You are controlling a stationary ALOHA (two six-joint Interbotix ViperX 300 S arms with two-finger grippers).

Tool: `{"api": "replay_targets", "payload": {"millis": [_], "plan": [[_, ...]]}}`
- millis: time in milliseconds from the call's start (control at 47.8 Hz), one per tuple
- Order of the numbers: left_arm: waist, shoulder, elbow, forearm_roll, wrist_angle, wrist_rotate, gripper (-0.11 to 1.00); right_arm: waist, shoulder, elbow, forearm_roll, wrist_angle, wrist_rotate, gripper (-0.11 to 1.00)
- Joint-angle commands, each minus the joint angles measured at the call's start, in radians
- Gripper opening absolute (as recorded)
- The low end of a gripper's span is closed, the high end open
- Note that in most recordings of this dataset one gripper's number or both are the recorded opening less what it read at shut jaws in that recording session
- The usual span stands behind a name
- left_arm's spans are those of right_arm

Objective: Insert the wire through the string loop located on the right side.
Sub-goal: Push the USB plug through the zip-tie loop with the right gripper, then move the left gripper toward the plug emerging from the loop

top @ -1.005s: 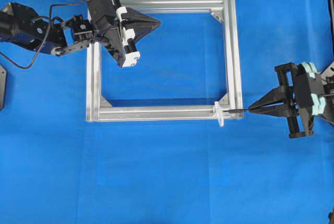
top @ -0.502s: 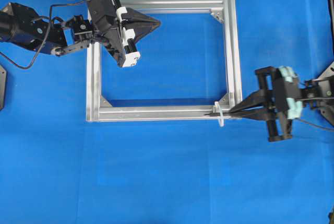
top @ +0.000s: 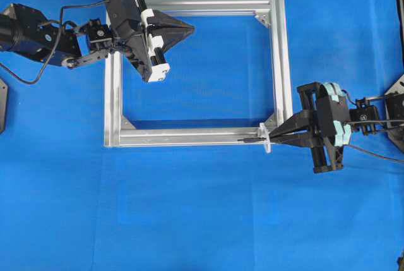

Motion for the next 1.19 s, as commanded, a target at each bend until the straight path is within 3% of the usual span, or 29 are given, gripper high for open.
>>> {"api": "replay_targets", "payload": {"millis": [0, 188, 523, 670, 984, 1172], "plan": [[-0.018, -0.035, -0.014, 0.003, -0.008, -0.003, 0.00, -0.002, -0.008, -0.012, 0.002, -0.011, 0.000, -0.04], [-0.094, -0.032, -0.014, 0.003, -0.008, -0.020, 0.00, -0.002, -0.006, -0.014, 0.002, -0.012, 0.000, -0.04], [-0.327, -0.031, -0.011, 0.003, -0.005, -0.063, 0.00, -0.002, -0.008, -0.015, 0.002, -0.011, 0.000, -0.04], [-0.394, -0.031, -0.017, 0.003, -0.005, -0.083, 0.00, -0.002, -0.008, -0.015, 0.002, -0.011, 0.000, -0.04], [-0.417, -0.025, -0.031, 0.003, 0.011, -0.089, 0.00, -0.002, -0.008, -0.015, 0.000, -0.011, 0.000, -0.04], [-0.417, 0.006, -0.110, 0.002, 0.044, -0.087, 0.00, -0.002, -0.006, -0.015, 0.002, -0.012, 0.000, -0.04]]}}
